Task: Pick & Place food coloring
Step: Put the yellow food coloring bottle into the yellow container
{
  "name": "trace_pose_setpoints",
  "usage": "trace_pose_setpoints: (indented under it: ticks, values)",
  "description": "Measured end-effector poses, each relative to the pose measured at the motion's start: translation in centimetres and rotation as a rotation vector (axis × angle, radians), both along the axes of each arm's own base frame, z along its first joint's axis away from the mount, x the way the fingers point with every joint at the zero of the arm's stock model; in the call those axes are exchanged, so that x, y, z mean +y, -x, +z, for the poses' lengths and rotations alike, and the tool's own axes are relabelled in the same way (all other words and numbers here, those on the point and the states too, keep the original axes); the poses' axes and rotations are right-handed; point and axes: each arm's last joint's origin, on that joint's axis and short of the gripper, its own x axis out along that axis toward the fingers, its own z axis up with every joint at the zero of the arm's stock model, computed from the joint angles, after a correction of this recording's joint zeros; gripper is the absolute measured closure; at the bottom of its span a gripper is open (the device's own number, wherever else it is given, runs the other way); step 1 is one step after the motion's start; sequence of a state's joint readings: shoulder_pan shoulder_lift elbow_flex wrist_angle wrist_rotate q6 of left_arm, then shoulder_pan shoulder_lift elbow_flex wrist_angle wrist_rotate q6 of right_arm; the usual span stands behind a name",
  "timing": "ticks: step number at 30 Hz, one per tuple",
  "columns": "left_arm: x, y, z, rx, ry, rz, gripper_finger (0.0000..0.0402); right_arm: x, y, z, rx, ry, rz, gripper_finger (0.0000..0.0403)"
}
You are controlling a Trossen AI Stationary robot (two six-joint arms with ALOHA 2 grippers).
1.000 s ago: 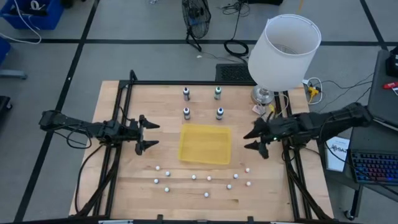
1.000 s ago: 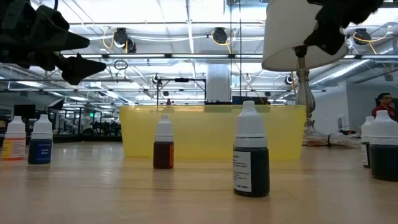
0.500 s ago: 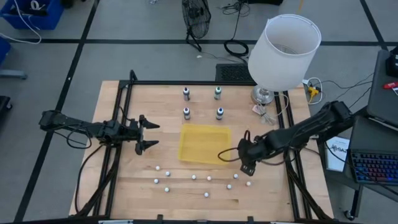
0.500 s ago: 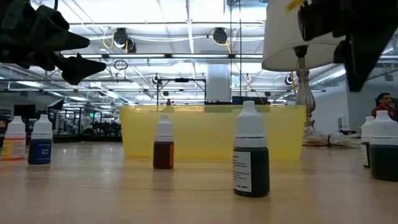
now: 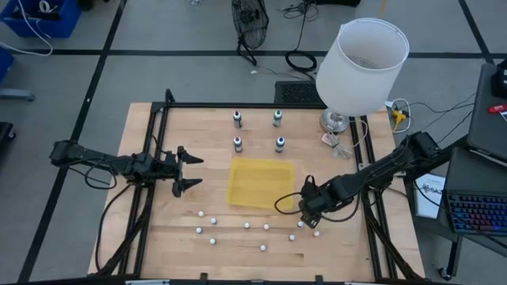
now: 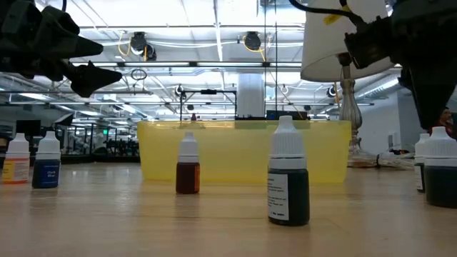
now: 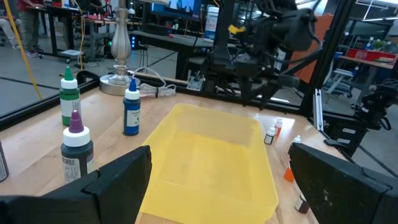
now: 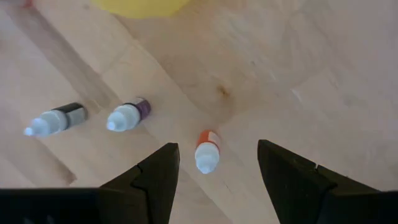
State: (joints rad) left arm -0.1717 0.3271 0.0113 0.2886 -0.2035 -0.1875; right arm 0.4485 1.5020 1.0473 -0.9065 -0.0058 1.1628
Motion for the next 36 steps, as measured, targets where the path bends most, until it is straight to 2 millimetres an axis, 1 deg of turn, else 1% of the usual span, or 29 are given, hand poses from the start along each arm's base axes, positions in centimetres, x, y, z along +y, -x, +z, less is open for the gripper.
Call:
trace_pose_setpoints:
  ticks: [7, 13, 19, 21, 29, 36]
  values:
    - [0.0, 0.0, 0.0, 0.0, 0.0, 0.0, 0.0023, 1.5, 0.3, -1.1, 0.045, 0.011, -0.031, 0.0197]
    - [0.0, 0.0, 0.0, 0.0, 0.0, 0.0, 0.0023, 2.3, 0.3, -2.1, 0.08, 0.031, -0.036, 0.0197]
    - [0.0, 0.0, 0.0, 0.0, 0.0, 0.0, 0.0023, 2.5, -0.2, -4.1, 0.158, 0.056, 0.008, 0.0197]
    - [0.0, 0.0, 0.0, 0.0, 0.0, 0.0, 0.0023, 2.5, -0.3, -4.5, 0.172, 0.06, 0.019, 0.0197]
    - [0.0, 0.0, 0.0, 0.0, 0.0, 0.0, 0.0023, 2.0, -0.5, -3.9, 0.135, 0.071, 0.003, 0.0197]
    - [0.0, 0.0, 0.0, 0.0, 0.0, 0.0, 0.0023, 1.9, -0.6, -3.9, 0.127, 0.07, 0.0, 0.0197]
